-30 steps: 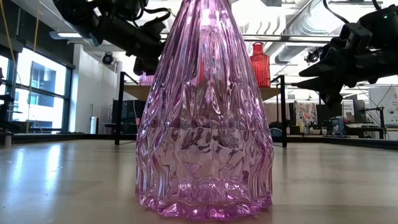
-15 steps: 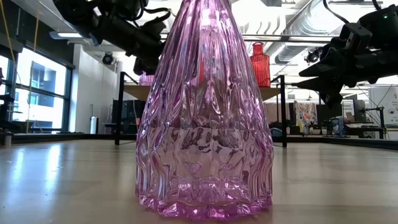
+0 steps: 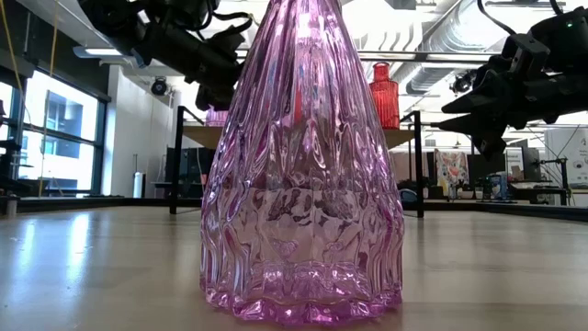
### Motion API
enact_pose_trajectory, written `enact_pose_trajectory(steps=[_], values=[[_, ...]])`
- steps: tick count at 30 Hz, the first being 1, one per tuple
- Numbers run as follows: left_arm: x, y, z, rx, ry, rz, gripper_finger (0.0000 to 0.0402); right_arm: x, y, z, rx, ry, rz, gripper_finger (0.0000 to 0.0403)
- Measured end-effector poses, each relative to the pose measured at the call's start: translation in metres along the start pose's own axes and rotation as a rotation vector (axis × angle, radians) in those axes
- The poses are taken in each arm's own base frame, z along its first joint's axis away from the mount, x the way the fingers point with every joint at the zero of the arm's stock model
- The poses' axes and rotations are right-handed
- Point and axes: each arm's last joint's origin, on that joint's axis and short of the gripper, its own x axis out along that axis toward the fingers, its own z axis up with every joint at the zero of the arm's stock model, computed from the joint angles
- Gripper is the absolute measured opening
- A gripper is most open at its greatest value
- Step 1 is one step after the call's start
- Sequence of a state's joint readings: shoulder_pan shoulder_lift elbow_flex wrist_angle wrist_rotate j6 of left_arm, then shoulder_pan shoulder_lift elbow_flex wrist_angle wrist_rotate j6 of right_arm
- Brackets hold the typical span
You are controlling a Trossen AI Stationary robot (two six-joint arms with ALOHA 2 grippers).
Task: Sort vases onto shelf
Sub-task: Put the transparent vase on the shelf aligned with the other transparent vases
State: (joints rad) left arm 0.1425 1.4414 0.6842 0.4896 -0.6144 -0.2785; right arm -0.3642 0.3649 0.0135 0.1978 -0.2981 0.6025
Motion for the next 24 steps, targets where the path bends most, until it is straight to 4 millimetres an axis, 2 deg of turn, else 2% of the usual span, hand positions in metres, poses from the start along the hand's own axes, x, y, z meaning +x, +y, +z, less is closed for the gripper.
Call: enact_pose_trajectory(steps=[7,16,24], values=[[0.0001,0.0001,0.0,-0.011,0.0,0.0,0.0302,0.0,0.0,0.0,0.0,0.0,0.0,0.0108],[0.0003,0.0009,-0.0053,0.0,0.043,-0.008,0.0342,0.0,0.0,0.0,0.0,0.0,0.0,0.0108],[0.0003,0.0005,-0.0035,-0.011,0.028,-0.013,0.0345,0.0,-0.0001,0.0,0.0,0.0,-0.001,0.0108]])
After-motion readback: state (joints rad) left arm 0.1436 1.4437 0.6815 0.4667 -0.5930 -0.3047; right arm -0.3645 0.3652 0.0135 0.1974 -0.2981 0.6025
